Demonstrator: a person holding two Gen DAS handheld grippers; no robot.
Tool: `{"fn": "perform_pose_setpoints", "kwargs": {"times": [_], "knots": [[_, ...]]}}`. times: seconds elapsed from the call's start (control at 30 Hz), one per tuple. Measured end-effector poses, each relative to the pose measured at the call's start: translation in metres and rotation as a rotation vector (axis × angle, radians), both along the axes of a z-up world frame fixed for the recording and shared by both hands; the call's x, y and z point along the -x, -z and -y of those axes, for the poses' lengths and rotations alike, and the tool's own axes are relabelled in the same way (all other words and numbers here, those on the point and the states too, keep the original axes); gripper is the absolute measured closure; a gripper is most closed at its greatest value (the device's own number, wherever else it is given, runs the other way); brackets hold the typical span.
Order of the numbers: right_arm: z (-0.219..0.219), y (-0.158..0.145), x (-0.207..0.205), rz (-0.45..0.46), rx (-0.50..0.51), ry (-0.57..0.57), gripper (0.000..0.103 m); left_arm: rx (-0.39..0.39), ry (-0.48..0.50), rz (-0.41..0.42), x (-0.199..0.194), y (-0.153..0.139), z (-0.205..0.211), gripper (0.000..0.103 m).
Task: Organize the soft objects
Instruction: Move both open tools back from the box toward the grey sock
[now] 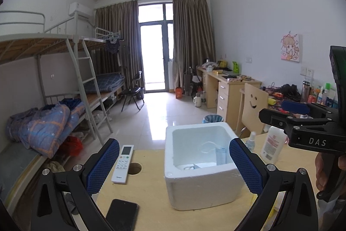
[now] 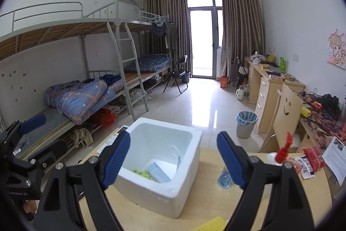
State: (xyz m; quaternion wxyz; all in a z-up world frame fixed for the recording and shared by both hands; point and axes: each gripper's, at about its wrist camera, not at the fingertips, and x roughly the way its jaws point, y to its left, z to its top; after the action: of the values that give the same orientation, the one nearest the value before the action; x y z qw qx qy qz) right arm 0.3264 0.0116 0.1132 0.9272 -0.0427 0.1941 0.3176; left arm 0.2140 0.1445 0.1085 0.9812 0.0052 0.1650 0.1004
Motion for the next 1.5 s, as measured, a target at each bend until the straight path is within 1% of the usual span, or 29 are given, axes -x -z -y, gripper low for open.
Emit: {"fn": "perform_pose_setpoints", "kwargs": {"times": [0.07, 0.27, 0.33, 0.4, 0.67, 0.9, 1.03, 1.2, 1.33, 1.43, 1.5], "knots": [[0.006, -0.003, 0.008, 0.009, -0.002, 0.005, 0.017, -0.001, 0.007, 0.009, 0.006, -0.003, 0.004, 0.001], [0.025, -0.007, 0.031, 0.031, -0.016, 0.015, 0.01, -0.017, 0.012, 0.019, 0.027, -0.008, 0.019, 0.001], [0.031, -0.008, 0.037, 0.036, -0.024, 0.018, 0.004, -0.017, 0.018, 0.023, 0.036, -0.007, 0.024, 0.001], [0.038, -0.008, 0.046, 0.05, -0.039, 0.019, 0.0, -0.02, 0.019, 0.027, 0.041, -0.007, 0.029, 0.001], [0.072, -0.009, 0.066, 0.062, -0.07, 0.059, 0.0, -0.037, 0.046, 0.034, 0.062, -0.006, 0.05, 0.001], [0.088, -0.005, 0.095, 0.096, -0.066, 0.058, 0.0, -0.027, 0.06, 0.058, 0.08, -0.003, 0.061, 0.001], [0.099, 0.001, 0.108, 0.119, -0.067, 0.066, 0.0, -0.02, 0.071, 0.075, 0.093, 0.003, 0.066, 0.001], [0.113, 0.008, 0.118, 0.127, -0.09, 0.065, 0.0, -0.011, 0.056, 0.108, 0.108, 0.013, 0.071, 0.001], [0.123, 0.021, 0.13, 0.152, -0.118, 0.043, 0.0, -0.03, 0.056, 0.121, 0.113, 0.026, 0.075, 0.001], [0.129, 0.031, 0.133, 0.147, -0.122, 0.058, 0.0, -0.013, 0.055, 0.14, 0.117, 0.034, 0.074, 0.001], [0.133, 0.037, 0.133, 0.143, -0.126, 0.07, 0.0, -0.007, 0.033, 0.157, 0.121, 0.042, 0.076, 0.001]]}}
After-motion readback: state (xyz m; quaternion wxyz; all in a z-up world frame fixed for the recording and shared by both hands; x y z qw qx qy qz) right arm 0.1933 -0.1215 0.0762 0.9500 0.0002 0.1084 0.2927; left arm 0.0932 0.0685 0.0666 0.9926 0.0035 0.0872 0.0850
